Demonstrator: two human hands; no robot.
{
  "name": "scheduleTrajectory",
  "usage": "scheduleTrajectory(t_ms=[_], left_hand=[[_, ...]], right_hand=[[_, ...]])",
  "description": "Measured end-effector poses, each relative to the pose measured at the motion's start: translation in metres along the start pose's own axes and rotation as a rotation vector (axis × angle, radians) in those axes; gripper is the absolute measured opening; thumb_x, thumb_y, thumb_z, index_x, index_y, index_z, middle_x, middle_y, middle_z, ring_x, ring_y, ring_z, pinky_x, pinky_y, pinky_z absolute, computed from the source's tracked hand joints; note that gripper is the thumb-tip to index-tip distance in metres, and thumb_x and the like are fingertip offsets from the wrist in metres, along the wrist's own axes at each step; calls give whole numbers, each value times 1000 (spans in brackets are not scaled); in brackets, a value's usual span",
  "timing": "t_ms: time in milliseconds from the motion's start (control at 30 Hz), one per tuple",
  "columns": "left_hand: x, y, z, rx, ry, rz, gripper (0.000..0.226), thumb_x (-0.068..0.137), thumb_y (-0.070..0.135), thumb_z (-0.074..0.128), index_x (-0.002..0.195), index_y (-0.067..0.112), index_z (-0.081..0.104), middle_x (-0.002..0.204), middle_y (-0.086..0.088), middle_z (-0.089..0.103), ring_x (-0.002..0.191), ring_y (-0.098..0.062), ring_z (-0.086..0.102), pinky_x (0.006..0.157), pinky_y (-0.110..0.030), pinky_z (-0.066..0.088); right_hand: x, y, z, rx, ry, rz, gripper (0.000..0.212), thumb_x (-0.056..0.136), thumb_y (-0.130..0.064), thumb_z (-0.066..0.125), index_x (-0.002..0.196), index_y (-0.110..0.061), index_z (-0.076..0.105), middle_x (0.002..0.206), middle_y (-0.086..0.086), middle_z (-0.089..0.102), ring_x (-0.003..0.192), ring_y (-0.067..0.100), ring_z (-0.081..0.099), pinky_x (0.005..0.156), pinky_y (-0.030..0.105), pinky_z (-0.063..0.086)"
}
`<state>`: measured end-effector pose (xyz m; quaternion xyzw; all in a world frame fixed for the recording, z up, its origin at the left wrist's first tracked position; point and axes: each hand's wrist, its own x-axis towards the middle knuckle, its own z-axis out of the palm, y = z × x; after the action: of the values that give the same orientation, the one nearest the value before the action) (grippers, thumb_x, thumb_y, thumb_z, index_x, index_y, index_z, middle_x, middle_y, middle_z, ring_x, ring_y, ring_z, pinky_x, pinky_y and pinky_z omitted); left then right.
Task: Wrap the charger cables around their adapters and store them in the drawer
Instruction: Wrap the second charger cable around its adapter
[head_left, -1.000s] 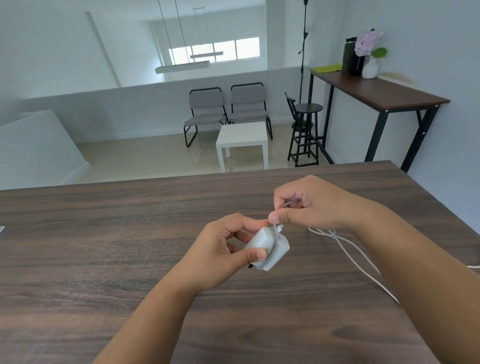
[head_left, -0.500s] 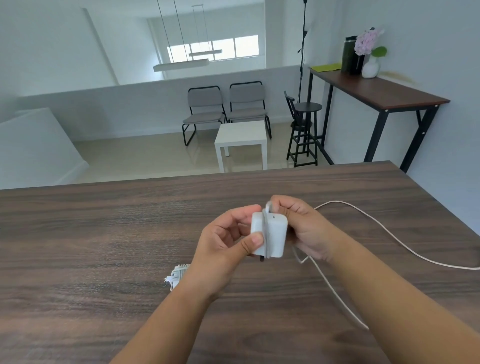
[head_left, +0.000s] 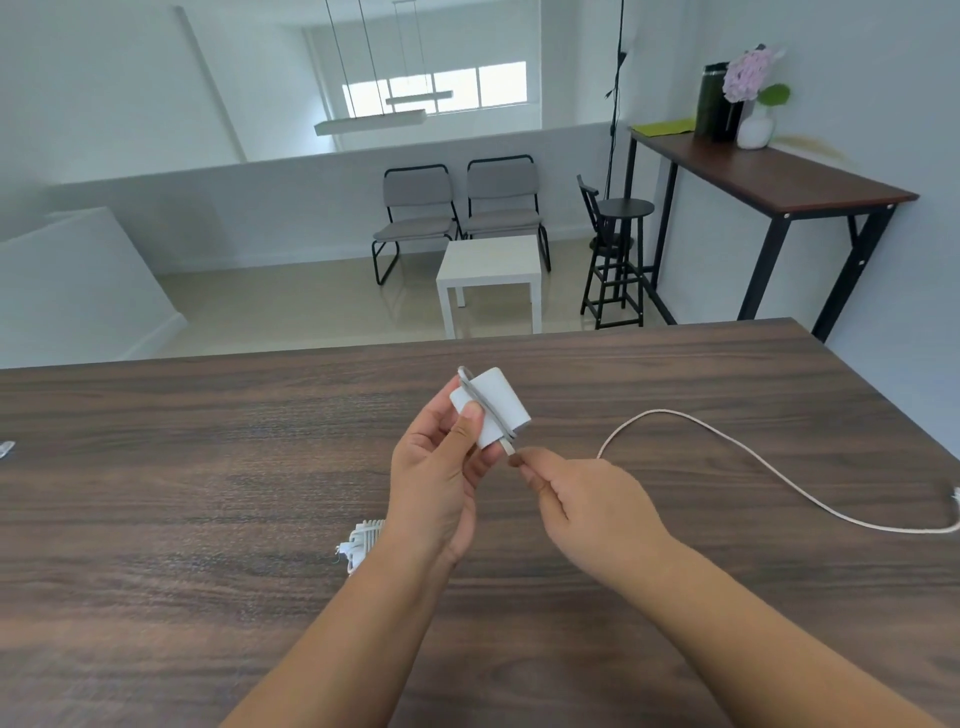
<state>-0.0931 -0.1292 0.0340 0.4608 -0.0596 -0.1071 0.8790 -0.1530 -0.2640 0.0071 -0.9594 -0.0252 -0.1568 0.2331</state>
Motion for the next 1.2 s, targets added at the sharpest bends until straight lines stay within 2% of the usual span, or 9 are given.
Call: scheduleTrajectory(t_ms=[167, 300, 433, 533, 667, 833, 1067, 1133, 1200], left_hand=[[7, -8, -10, 169, 73, 85, 31, 91, 9, 63, 121, 18, 66, 91, 5, 69, 70, -9, 56, 54, -17, 49], [4, -14, -19, 521, 32, 209, 37, 87, 9, 70, 118, 28, 66, 96, 2, 72, 74, -5, 60, 60, -18, 49], [3, -13, -25, 707, -105, 273, 42, 84, 13, 74, 119, 34, 65, 106, -4, 68, 88, -7, 64, 76, -24, 55], [4, -6, -26, 893, -207, 302, 45, 83, 14, 75, 117, 40, 64, 101, 0, 62, 86, 1, 61, 72, -11, 47], [5, 6, -33, 906, -412, 229, 45, 83, 14, 75, 119, 39, 66, 95, 3, 59, 84, -4, 59, 70, -16, 47], [5, 19, -36, 792, -514, 99, 42, 80, 22, 76, 120, 34, 68, 93, 10, 63, 87, -12, 59, 74, -23, 50], [0, 21, -34, 476, -576, -19, 48, 76, 27, 79, 123, 21, 67, 118, -27, 64, 103, -29, 58, 80, -36, 54], [-1, 21, -31, 385, -592, -49, 55, 72, 35, 83, 123, 21, 67, 117, -16, 68, 104, -25, 62, 80, -36, 56], [-2, 19, -27, 266, -582, -87, 58, 68, 37, 85, 121, 22, 68, 113, -7, 71, 98, -19, 67, 73, -33, 57]], right_hand=[[-5, -3, -1, -81, -72, -175, 53, 84, -48, 6, 102, -26, 51, 84, 1, 67, 80, 30, 62, 58, 33, 40], [4, 2, -18, -163, -87, -221, 55, 83, -52, 7, 91, -24, 54, 85, -1, 67, 81, 27, 62, 63, 35, 44], [14, 2, -43, -245, -174, -208, 35, 97, -46, 28, 95, -25, 57, 90, -3, 67, 85, 23, 60, 71, 35, 48], [22, 3, -59, -283, -207, -216, 26, 97, -42, 34, 91, -28, 56, 86, -6, 65, 82, 19, 59, 71, 35, 49], [34, 7, -77, -222, -187, -267, 21, 95, -44, 42, 85, -34, 57, 70, -14, 60, 68, 8, 53, 67, 34, 49], [42, 17, -71, 78, -140, -260, 23, 88, -48, 55, 76, -28, 61, 53, -8, 52, 50, 8, 45, 51, 21, 35], [41, 18, -43, 658, -183, -111, 37, 91, -49, 51, 69, -20, 55, 59, -11, 45, 54, 3, 41, 55, 17, 34], [35, 13, -31, 906, -197, -3, 48, 89, -51, 53, 73, -6, 52, 64, 17, 40, 54, 31, 36, 57, 30, 33], [29, 14, -20, 1139, -266, 95, 54, 94, -44, 51, 91, 10, 50, 67, 30, 36, 54, 42, 32, 62, 41, 32]])
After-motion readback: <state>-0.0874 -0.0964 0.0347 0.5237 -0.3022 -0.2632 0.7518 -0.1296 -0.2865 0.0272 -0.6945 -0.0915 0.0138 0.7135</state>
